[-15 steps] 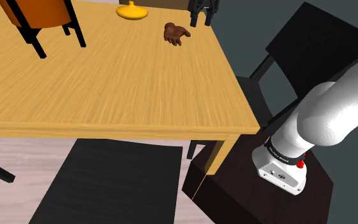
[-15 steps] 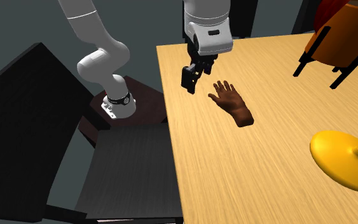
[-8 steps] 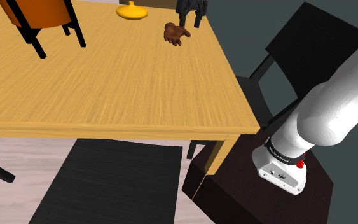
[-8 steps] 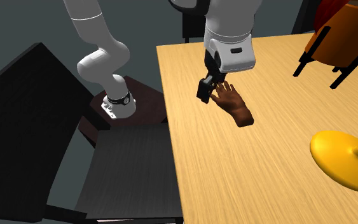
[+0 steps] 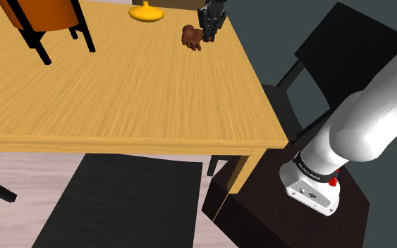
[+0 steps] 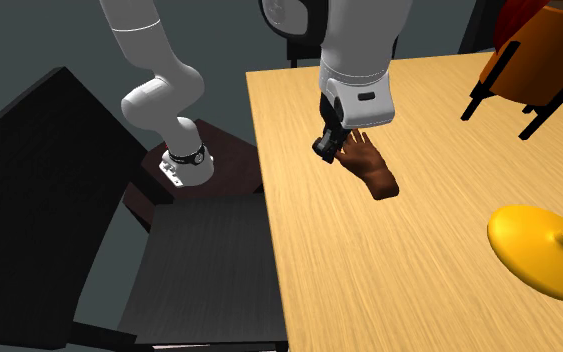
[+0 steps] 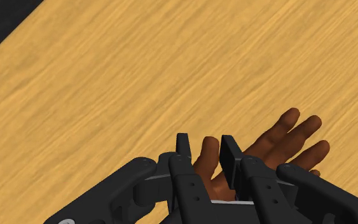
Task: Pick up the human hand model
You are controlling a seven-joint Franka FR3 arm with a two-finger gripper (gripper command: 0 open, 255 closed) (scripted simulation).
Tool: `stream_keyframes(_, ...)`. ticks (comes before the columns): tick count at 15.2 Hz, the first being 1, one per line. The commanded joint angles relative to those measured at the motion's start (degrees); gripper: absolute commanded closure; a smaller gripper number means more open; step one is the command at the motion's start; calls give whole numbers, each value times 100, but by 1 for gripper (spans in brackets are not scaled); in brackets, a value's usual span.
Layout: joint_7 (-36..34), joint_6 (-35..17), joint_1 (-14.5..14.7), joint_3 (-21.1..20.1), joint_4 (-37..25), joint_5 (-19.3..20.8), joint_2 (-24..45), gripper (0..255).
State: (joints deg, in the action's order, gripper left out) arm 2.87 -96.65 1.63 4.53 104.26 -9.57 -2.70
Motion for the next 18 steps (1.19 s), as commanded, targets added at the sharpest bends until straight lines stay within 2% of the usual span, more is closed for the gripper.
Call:
stream_keyframes(1,1,-5,0,0,6,0,-1,255)
stream_keyframes(7,6,-11,-2,2,-4,-2,15,255)
stream_keyframes(18,-112,844,-13,16,-954,0,102,255)
